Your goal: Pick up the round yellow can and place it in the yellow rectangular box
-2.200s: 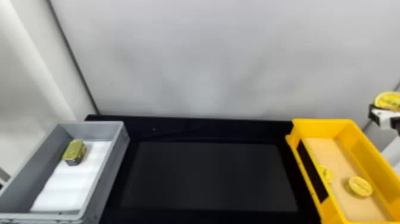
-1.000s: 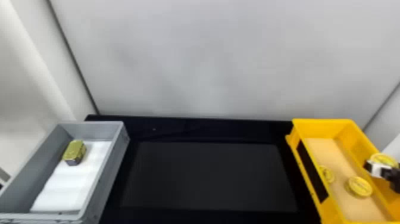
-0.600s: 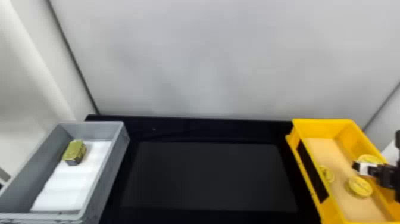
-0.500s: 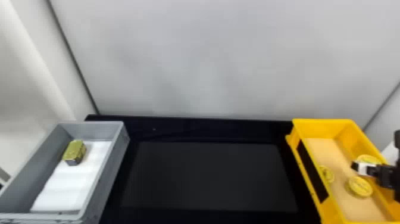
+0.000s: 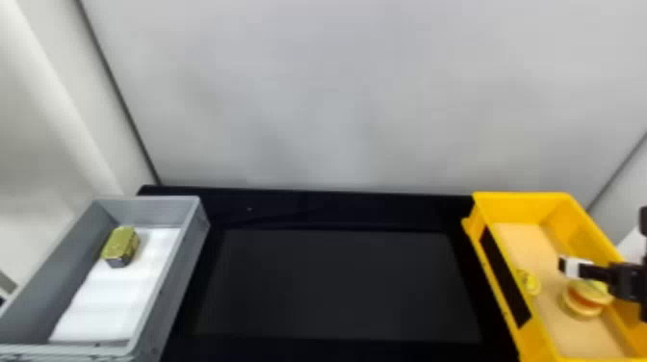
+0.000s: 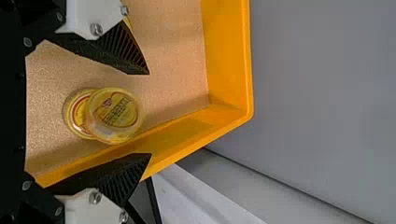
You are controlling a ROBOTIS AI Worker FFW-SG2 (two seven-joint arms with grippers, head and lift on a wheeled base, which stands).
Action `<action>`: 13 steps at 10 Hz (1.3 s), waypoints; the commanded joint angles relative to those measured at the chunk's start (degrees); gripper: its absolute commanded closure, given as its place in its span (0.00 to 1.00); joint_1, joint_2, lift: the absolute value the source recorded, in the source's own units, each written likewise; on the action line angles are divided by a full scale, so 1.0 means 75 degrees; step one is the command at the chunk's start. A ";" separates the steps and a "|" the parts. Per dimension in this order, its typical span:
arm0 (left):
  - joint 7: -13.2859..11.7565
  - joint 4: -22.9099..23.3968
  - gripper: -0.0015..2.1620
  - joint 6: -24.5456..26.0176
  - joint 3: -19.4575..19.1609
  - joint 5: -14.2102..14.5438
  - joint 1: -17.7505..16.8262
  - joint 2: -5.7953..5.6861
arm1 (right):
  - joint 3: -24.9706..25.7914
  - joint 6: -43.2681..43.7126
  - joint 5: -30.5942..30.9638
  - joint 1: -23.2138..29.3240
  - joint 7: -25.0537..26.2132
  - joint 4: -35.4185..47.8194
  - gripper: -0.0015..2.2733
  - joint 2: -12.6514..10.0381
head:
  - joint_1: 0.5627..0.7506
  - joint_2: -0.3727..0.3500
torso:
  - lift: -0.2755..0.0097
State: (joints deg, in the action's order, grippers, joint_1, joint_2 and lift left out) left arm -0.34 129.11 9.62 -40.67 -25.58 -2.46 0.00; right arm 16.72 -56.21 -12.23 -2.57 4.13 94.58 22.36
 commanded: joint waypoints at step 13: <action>0.0034 0.0035 0.01 0.0030 -0.0041 0.0000 0.0023 0.0020 | 0.0923 0.1163 0.2134 -0.0255 -0.1711 0.4217 0.04 0.0113 | 0.66 0.53 | 0.77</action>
State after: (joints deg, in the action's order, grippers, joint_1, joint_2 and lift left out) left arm -0.09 129.27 9.85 -40.97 -25.58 -2.37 0.00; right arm 21.14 -50.28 3.36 -3.57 -8.70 123.24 23.17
